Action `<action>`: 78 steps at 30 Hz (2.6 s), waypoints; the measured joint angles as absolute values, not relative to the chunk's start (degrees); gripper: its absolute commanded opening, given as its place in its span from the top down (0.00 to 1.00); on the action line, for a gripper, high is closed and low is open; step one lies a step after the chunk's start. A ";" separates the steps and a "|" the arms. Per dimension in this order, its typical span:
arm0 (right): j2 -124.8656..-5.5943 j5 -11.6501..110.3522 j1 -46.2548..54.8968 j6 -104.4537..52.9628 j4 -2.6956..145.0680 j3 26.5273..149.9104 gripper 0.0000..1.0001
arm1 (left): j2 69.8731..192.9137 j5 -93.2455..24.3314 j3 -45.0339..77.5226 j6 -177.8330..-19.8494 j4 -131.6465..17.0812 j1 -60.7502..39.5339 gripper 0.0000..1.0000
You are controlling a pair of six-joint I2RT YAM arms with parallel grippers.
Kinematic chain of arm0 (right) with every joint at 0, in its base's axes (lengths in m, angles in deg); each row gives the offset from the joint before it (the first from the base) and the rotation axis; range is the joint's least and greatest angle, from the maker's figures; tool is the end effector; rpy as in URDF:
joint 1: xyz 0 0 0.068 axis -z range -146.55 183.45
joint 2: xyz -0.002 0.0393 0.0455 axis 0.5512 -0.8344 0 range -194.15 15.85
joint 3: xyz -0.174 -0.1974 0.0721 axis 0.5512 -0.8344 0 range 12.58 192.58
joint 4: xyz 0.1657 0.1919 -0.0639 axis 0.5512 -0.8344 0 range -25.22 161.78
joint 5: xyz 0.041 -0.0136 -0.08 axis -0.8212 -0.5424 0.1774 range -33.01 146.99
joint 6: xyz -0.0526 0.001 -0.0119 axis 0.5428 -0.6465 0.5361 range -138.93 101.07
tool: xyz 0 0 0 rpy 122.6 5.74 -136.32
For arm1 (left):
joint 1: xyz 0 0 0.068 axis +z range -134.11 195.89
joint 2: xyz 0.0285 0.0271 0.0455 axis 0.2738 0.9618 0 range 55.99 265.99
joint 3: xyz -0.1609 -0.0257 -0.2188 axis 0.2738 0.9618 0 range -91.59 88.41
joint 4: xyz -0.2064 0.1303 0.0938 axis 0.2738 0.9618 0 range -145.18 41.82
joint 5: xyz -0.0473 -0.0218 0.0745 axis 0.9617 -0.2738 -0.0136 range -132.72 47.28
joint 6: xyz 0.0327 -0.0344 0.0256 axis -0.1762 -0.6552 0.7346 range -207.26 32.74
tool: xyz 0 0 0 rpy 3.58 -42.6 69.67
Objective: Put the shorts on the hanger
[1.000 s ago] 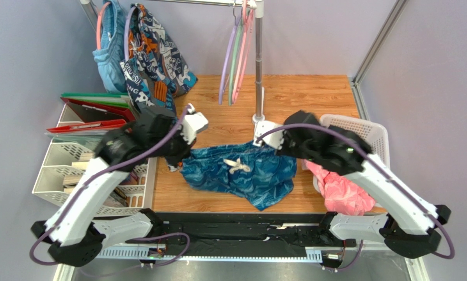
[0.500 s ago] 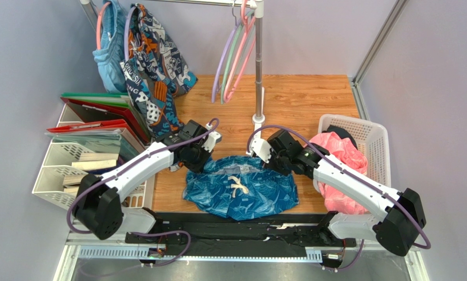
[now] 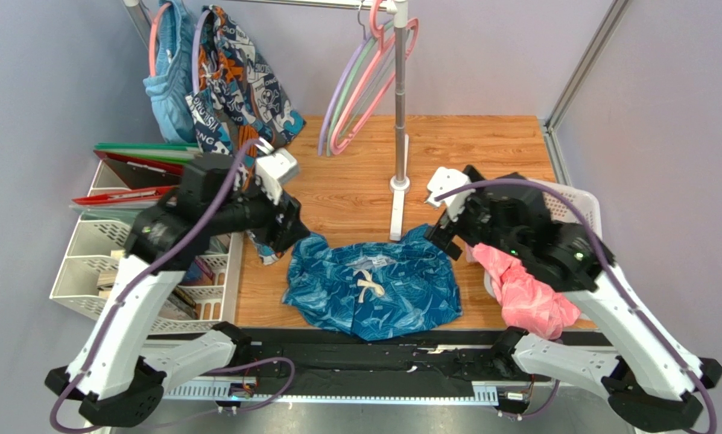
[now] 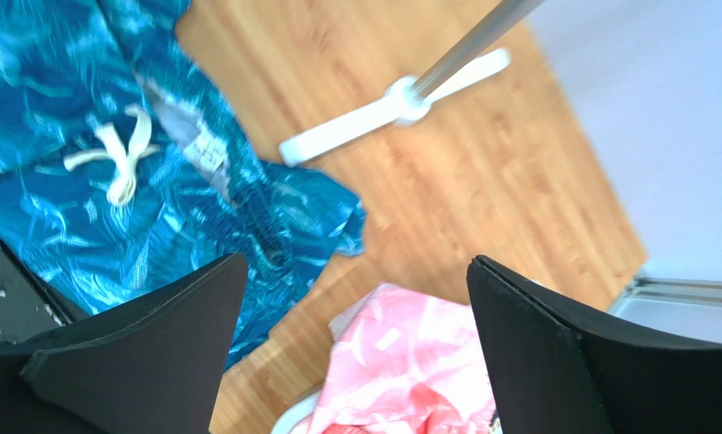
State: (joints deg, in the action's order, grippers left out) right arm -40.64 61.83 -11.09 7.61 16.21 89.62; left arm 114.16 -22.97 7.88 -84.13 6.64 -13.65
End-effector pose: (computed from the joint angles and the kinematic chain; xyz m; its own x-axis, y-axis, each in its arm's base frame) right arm 0.1249 0.1186 0.4129 -0.0757 -0.6992 -0.7109 -0.7641 0.4988 -0.4092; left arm 0.1398 -0.0931 0.4183 -0.5143 0.3506 -0.7826 0.7202 0.6720 -0.1723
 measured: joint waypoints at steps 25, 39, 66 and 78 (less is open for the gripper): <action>-41.05 62.45 -7.35 -1.17 14.55 98.82 0.00 | 153.17 -28.19 -48.01 -81.76 -0.61 -8.75 0.56; -40.70 62.36 -7.33 -1.24 14.57 98.36 0.00 | 154.07 -28.24 -44.95 -81.81 -5.14 -7.90 0.59; -38.80 61.92 -7.22 -1.39 14.07 96.83 0.00 | 152.56 -21.57 -40.29 -82.05 -7.89 -4.56 0.36; -38.80 61.42 -7.22 -1.41 13.63 96.79 0.00 | 150.27 -22.60 -42.91 -82.31 -10.19 -3.94 0.39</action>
